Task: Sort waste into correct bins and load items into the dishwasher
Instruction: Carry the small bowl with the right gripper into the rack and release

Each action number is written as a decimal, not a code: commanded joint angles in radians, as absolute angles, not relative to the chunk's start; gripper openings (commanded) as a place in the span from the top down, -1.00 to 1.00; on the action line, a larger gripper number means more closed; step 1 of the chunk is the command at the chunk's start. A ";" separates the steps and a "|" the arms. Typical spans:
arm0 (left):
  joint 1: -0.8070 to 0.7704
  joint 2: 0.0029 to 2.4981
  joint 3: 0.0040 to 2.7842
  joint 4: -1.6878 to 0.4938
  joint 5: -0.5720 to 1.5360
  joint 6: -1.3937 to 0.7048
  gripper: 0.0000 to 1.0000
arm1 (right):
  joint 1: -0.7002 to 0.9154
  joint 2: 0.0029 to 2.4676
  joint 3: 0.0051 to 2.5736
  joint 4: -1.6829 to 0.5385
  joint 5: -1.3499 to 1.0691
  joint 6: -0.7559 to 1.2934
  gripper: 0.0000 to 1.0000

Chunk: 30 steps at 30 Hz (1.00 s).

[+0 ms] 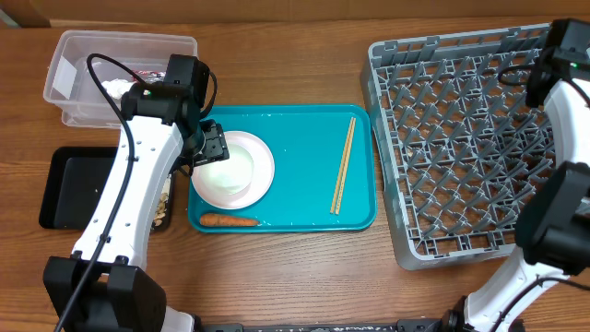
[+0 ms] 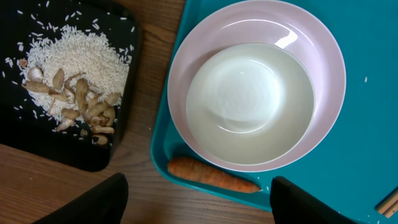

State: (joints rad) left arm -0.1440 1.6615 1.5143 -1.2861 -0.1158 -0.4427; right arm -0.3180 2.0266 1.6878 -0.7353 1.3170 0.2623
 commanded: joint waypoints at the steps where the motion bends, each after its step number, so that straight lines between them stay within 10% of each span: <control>1: -0.144 1.641 1.527 -1.286 -0.102 -0.450 -0.50 | -0.314 2.077 1.701 -0.738 1.352 0.316 0.92; 30: -0.144 1.641 1.527 -1.285 -0.077 -0.450 -0.53 | -0.282 2.093 1.608 -0.746 1.341 0.406 0.92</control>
